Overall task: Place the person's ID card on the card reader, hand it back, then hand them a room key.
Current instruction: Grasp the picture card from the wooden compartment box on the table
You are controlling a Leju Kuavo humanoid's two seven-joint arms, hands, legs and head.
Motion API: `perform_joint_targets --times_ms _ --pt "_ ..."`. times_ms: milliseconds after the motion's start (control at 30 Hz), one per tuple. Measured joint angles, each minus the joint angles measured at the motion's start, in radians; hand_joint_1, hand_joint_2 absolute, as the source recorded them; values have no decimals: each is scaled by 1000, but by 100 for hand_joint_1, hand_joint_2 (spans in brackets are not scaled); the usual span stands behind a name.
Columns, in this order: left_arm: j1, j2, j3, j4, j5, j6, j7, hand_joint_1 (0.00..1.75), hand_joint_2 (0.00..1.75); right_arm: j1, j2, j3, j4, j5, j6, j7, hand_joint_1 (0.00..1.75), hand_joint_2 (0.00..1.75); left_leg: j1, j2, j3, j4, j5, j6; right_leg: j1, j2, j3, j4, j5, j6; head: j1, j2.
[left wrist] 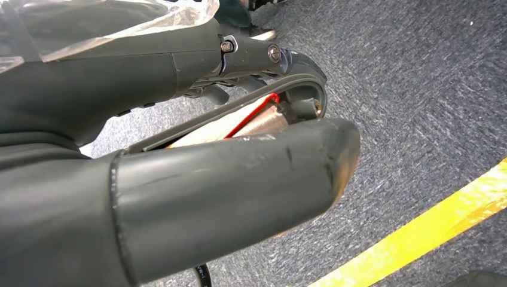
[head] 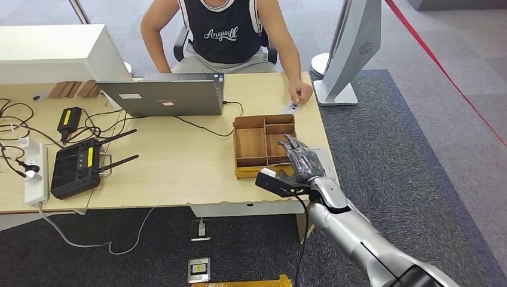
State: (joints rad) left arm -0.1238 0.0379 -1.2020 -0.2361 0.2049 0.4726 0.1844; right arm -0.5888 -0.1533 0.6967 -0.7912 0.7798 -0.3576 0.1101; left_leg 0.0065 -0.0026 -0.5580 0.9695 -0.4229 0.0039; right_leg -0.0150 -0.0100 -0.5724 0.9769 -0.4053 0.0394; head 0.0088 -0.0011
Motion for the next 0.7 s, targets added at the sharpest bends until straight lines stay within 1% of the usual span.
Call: perform_joint_targets --times_ms 700 --pt "0 -6 0 0 2 7 -7 0 0 -6 7 5 29 -24 -10 -2 175 175 0 0 0 0 0 0 0 0 0 0 0 0 0 0"
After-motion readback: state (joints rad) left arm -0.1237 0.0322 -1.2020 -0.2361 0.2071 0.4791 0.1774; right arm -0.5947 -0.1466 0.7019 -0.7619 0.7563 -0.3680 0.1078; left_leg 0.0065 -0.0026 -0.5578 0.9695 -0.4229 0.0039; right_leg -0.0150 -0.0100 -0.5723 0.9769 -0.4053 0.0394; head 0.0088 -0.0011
